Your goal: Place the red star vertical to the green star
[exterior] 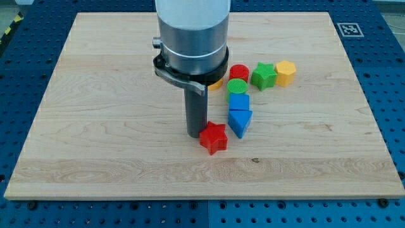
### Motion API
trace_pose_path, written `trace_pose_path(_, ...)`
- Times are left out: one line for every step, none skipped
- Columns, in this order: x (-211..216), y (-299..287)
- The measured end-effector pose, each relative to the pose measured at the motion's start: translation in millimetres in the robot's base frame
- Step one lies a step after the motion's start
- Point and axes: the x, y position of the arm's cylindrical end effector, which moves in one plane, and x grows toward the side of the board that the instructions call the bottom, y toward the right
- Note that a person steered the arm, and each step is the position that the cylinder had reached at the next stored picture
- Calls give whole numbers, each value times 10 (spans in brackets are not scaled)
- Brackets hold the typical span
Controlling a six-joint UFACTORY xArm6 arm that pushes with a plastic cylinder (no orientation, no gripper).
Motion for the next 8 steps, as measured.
trace_pose_path(37, -194)
trace_pose_path(47, -231)
trace_pose_path(176, -210)
trace_pose_path(213, -175)
trace_pose_path(184, -13)
trace_pose_path(144, -13)
trace_pose_path(62, 6)
trace_pose_path(144, 341)
